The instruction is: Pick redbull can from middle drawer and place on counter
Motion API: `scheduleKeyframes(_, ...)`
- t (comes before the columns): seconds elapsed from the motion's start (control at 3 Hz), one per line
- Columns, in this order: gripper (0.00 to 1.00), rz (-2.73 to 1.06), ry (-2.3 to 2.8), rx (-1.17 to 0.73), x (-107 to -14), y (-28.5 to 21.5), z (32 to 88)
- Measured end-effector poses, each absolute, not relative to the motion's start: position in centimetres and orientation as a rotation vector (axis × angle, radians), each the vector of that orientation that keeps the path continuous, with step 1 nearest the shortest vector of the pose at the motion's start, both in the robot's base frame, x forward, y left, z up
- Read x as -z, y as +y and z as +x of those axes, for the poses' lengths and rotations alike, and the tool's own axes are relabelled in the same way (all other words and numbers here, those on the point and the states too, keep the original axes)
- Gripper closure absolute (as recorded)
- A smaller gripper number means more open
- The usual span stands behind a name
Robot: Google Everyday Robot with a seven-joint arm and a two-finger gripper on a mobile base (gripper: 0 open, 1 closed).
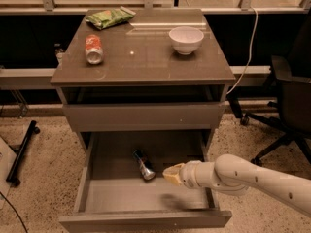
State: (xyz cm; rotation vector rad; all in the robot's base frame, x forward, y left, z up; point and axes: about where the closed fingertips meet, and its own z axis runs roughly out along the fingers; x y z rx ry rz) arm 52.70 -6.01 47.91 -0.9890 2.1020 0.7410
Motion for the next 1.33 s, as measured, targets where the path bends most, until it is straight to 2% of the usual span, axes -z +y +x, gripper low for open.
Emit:
scheduleKeyframes(0.33,0.00,-0.979,2.079,-0.752,-50.1,-5.5,52.5)
scheduleKeyframes(1.0,0.00,-0.943,2.062,-0.747,-49.7,-4.6,52.9)
scheduleKeyframes(1.33,0.00,-0.910,2.016,-0.745,-48.9,-1.9,54.6)
